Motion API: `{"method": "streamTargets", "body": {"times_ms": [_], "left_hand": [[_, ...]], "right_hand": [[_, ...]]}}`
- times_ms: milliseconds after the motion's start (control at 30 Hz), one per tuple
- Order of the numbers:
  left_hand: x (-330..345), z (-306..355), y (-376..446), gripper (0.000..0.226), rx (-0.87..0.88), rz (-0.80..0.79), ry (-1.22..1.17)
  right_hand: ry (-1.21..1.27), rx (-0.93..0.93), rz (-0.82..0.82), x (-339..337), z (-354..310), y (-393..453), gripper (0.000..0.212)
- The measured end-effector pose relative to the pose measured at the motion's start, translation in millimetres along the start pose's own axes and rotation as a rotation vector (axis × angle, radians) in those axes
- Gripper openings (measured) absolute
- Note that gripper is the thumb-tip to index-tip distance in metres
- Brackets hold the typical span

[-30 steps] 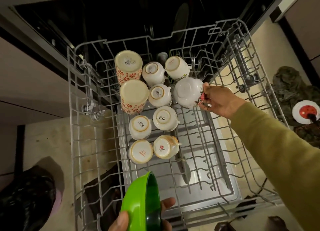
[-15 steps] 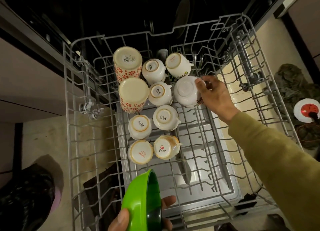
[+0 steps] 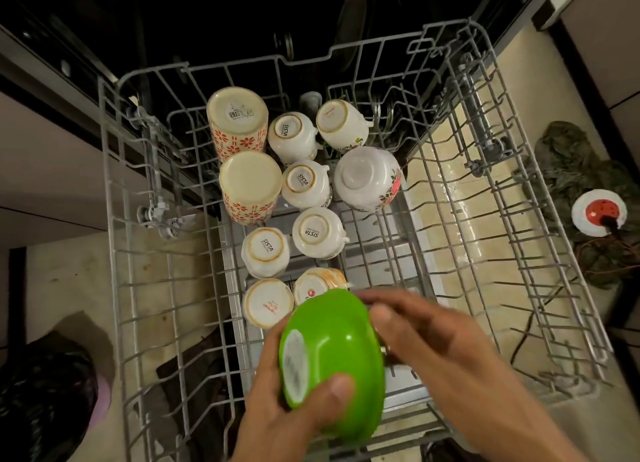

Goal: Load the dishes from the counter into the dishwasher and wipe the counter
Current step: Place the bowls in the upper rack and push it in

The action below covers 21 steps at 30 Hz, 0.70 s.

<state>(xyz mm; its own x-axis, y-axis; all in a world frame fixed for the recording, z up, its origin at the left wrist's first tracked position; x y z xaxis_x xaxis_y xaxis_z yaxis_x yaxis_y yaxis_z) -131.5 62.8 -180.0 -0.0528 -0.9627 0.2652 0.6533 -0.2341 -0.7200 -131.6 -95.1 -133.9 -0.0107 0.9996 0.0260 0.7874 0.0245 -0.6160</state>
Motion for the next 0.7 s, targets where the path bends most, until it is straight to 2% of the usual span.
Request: {"method": "streamTargets", "body": {"times_ms": [33,67,133,233,333,433,700], "left_hand": [[9.9,3.0,2.5,0.12,0.084,-0.064,0.112],[17.4,5.1,2.8,0.121,0.143,-0.09,0.192],[20.1,1.6,4.0,0.118,0.202,-0.083,0.328],[29.1,-3.2,5.8,0.106,0.282,-0.105,0.558],[40.7,-4.3,2.6,0.1,0.343,-0.164,0.651],[48.8,-10.0,7.6,0.099,0.349,-0.177,0.643],[69.1,-20.1,27.6,0.107,0.342,-0.21,0.587]], "right_hand": [[0.104,0.045,-0.043,10.1,5.7,-10.6,0.033],[0.171,0.076,-0.048,14.8,12.2,-17.8,0.041],[0.213,0.108,0.02,12.7,31.5,-24.3,0.08],[0.089,0.164,0.22,-5.6,52.7,-27.7,0.096],[-0.114,0.184,0.309,-20.8,56.3,-28.5,0.121],[-0.263,0.183,0.338,-29.2,53.7,-25.8,0.125],[-0.659,0.002,0.425,-45.7,35.6,-0.6,0.123]]}}
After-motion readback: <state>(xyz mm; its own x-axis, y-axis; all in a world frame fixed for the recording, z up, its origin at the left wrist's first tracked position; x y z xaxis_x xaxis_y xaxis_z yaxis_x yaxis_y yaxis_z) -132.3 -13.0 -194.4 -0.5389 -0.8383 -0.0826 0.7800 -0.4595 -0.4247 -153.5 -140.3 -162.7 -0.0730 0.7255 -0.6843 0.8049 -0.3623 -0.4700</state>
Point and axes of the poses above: each hand's wrist, its own y-axis towards the middle knuckle, its own x-axis out of the palm, z = x × y, the point moved 7 cm from there along y, towards the middle knuckle, and after that the axes turned 2 degrees about -y, right-handed, at the moved point
